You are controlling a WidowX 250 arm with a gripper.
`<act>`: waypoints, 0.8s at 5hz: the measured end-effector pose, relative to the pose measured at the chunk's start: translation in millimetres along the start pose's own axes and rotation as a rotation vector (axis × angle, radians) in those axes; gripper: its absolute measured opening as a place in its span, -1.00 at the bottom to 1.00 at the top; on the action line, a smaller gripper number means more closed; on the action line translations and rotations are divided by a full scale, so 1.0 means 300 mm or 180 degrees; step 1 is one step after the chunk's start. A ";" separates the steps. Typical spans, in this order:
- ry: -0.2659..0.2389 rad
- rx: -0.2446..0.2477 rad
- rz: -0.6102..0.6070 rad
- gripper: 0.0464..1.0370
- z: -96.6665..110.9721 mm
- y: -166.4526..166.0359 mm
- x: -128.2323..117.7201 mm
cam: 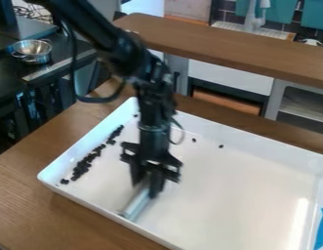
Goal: Sweep into pile
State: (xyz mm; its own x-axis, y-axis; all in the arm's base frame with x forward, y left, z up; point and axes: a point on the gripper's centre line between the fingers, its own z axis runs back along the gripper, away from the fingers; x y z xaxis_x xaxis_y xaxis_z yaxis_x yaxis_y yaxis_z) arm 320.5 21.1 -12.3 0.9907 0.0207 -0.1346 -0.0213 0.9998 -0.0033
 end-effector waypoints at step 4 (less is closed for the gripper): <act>0.0042 0.0014 -0.0045 -0.28 0.049 0.311 -0.072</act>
State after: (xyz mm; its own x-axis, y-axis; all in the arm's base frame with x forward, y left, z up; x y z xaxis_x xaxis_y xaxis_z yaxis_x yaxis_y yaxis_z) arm 299.1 114.0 4.9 0.9890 0.0066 -0.1477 -0.0068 1.0000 -0.0010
